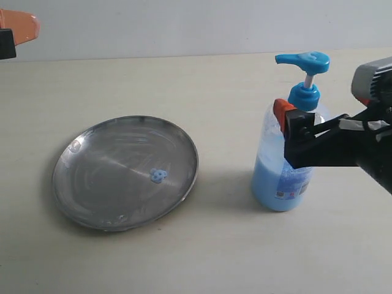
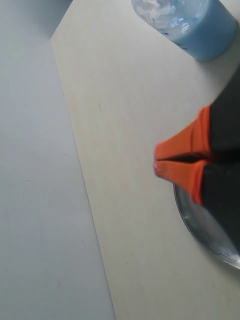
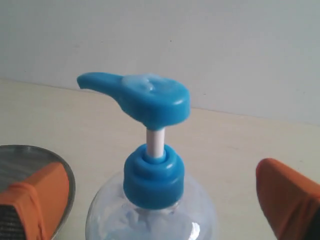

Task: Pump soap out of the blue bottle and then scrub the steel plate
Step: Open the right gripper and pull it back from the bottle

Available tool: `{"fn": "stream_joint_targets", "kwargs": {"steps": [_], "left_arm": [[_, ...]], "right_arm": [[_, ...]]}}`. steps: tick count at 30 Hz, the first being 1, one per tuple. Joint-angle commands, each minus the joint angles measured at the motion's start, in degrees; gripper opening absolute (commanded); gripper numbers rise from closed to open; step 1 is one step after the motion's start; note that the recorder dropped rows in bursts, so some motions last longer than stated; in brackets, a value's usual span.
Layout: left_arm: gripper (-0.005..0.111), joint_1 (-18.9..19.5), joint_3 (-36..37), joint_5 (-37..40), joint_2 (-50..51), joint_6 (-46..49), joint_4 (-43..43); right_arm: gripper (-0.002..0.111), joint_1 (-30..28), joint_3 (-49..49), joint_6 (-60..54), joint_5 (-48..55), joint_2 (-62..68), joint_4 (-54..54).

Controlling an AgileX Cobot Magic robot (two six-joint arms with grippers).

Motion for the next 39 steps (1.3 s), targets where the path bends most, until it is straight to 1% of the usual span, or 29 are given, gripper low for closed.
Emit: {"fn": "stream_joint_targets", "kwargs": {"steps": [1, 4, 13, 16, 20, 25, 26, 33, 37, 39], "left_arm": [[0.000, -0.46, 0.23, -0.84, -0.32, 0.09, -0.63], [0.000, -0.46, 0.23, -0.73, -0.32, 0.09, -0.63], [0.000, -0.46, 0.23, -0.73, -0.32, 0.53, -0.63], [0.000, -0.46, 0.23, -0.73, -0.32, 0.53, -0.63], [0.000, -0.46, 0.23, -0.73, -0.32, 0.65, -0.51], [0.000, -0.46, 0.23, -0.51, -0.32, 0.91, -0.51], [0.000, -0.46, 0.23, -0.41, -0.32, 1.15, -0.51], [0.000, -0.46, 0.23, 0.12, -0.32, 2.17, -0.51], [0.000, -0.46, 0.23, 0.12, -0.32, 2.17, -0.51], [0.000, -0.46, 0.23, 0.12, -0.32, 2.17, -0.51]], "right_arm": [[0.098, -0.09, -0.23, -6.76, 5.84, -5.50, 6.44], [0.098, -0.09, -0.23, -10.74, 9.25, -9.22, 9.23], [0.098, -0.09, -0.23, -11.53, 20.10, -17.17, 12.12], [0.098, -0.09, -0.23, -15.11, 24.99, -18.54, 15.03], [0.095, -0.09, -0.33, -26.29, 31.97, -19.22, 25.70], [0.090, -0.09, -1.21, -40.17, 33.67, -19.22, 41.98], [0.089, -0.09, -1.56, -43.16, 33.86, -19.22, 41.98], [0.082, -0.09, -2.54, -44.05, 34.40, -18.18, 41.98], [0.079, -0.09, -2.54, -49.69, 34.40, -15.81, 41.98], [0.077, -0.09, -2.54, -54.96, 34.03, -14.45, 41.98]]}}
